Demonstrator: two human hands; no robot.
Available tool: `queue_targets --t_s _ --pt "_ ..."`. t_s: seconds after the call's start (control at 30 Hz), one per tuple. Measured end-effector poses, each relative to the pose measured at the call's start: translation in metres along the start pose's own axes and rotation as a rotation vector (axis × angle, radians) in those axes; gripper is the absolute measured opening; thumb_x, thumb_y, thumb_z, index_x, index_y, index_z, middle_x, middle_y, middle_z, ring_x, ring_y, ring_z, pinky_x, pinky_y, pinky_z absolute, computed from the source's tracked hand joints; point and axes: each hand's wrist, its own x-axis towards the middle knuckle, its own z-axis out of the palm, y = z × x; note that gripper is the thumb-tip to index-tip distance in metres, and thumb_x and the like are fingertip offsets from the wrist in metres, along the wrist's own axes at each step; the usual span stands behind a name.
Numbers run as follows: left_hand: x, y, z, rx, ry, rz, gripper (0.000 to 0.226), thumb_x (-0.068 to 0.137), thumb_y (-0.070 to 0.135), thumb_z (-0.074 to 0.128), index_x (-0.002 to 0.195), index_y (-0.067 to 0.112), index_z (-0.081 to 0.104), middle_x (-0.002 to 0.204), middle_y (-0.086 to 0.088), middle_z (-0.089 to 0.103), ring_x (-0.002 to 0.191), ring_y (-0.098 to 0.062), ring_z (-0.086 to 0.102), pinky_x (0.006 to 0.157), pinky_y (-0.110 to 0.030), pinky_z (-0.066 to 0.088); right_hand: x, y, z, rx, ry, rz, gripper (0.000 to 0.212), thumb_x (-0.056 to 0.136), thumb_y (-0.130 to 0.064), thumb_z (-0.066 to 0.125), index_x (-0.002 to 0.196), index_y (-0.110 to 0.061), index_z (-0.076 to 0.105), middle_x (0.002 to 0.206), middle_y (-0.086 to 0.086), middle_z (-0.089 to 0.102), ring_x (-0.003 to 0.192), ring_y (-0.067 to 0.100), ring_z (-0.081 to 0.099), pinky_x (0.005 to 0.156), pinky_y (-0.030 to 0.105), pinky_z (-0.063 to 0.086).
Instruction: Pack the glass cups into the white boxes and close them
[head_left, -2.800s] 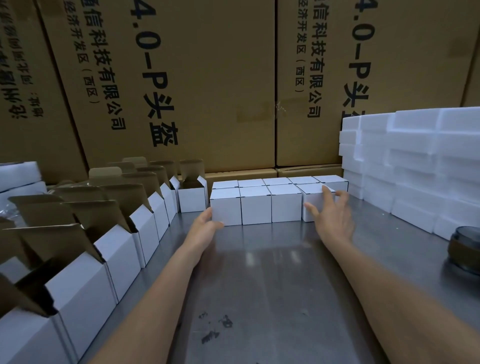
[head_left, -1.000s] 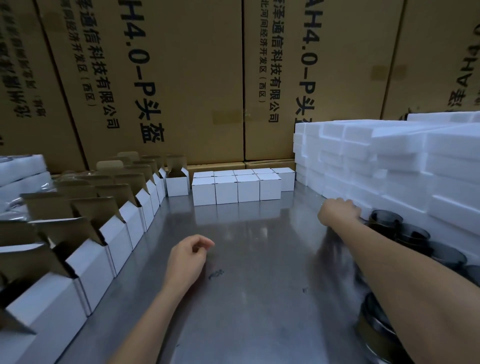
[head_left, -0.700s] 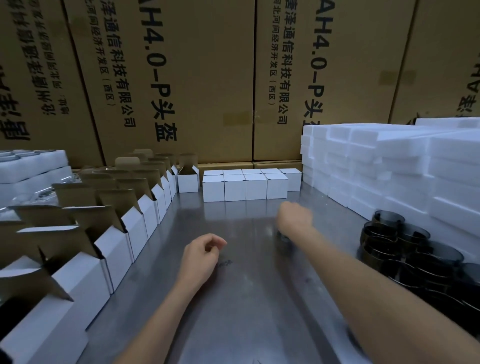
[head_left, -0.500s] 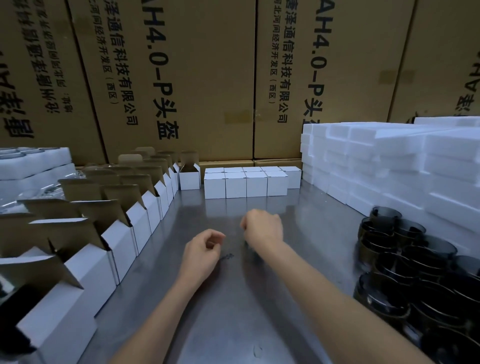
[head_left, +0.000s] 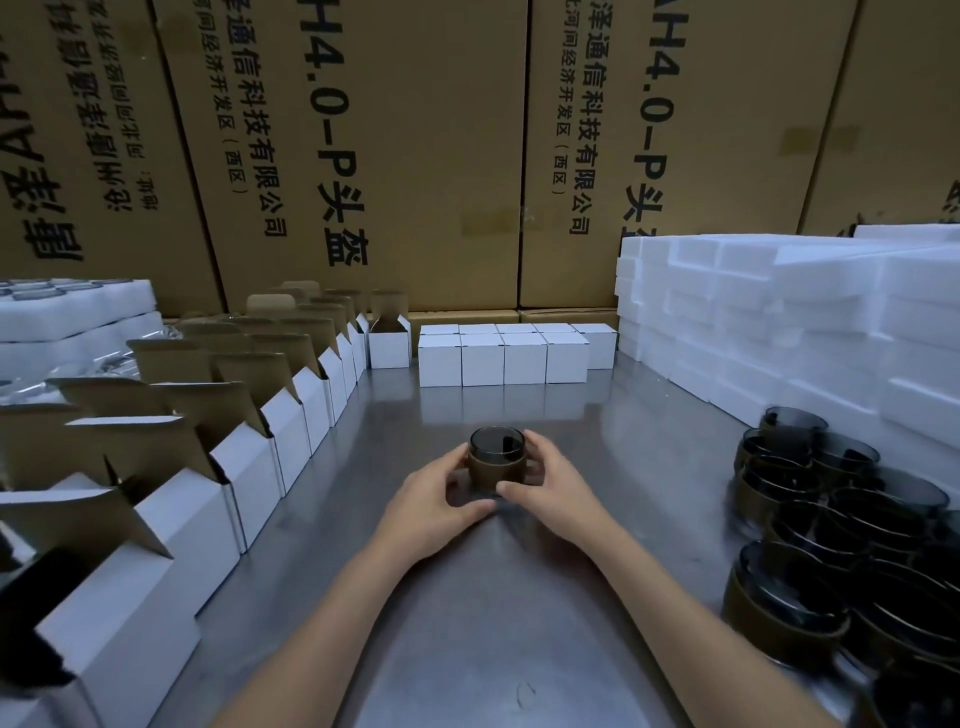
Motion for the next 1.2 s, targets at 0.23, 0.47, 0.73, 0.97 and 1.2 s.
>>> queue_targets --t_s 0.23,0.47,0.73,0.97,1.2 --pt "-0.002 -0.002 0.000 -0.084 0.029 0.034 0.061 0.072 0.023 0.081 0.126 0.030 0.054 0.110 0.015 0.065 0.106 -0.003 0.061 0.092 -0.020 0.048 -0.005 -0.002 0.000 -0.109 0.049 -0.038 0.060 0.063 -0.037 0.085 0.113 -0.036 0.051 0.112 -0.011 0.053 0.098 0.010 0.059 0.095 0.041 0.047" --pt "-0.003 0.002 -0.003 -0.142 0.061 0.119 0.062 0.069 0.013 0.083 0.111 0.035 0.043 0.112 0.019 0.058 0.096 0.009 0.060 0.084 -0.013 0.047 -0.012 -0.009 -0.001 -0.064 0.045 -0.121 0.070 0.060 -0.024 0.088 0.108 -0.037 0.039 0.108 -0.022 0.053 0.102 0.012 0.056 0.093 0.040 0.046" --pt "-0.005 0.000 -0.002 -0.050 0.106 0.189 0.063 0.071 0.006 0.077 0.103 0.046 0.040 0.112 0.020 0.058 0.100 0.000 0.061 0.089 -0.026 0.048 -0.012 -0.008 0.002 -0.156 0.082 -0.216 0.068 0.063 -0.013 0.082 0.104 -0.040 0.035 0.114 -0.011 0.055 0.111 0.017 0.044 0.087 0.047 0.045" --pt "-0.005 -0.002 -0.002 -0.056 0.106 0.206 0.065 0.072 0.008 0.078 0.111 0.047 0.043 0.111 0.029 0.057 0.101 0.006 0.058 0.090 -0.019 0.046 -0.009 -0.004 0.002 -0.088 0.059 -0.227 0.067 0.064 -0.015 0.084 0.108 -0.036 0.038 0.114 -0.012 0.056 0.112 0.016 0.049 0.091 0.040 0.045" --pt "-0.006 -0.003 -0.002 -0.082 0.075 0.188 0.082 0.079 0.015 0.074 0.138 0.050 0.030 0.114 0.013 0.058 0.084 -0.004 0.064 0.078 -0.018 0.052 -0.008 -0.005 -0.001 0.234 0.040 -0.111 0.046 0.073 -0.032 0.080 0.113 -0.023 0.060 0.106 -0.003 0.069 0.101 0.012 0.064 0.094 0.037 0.050"
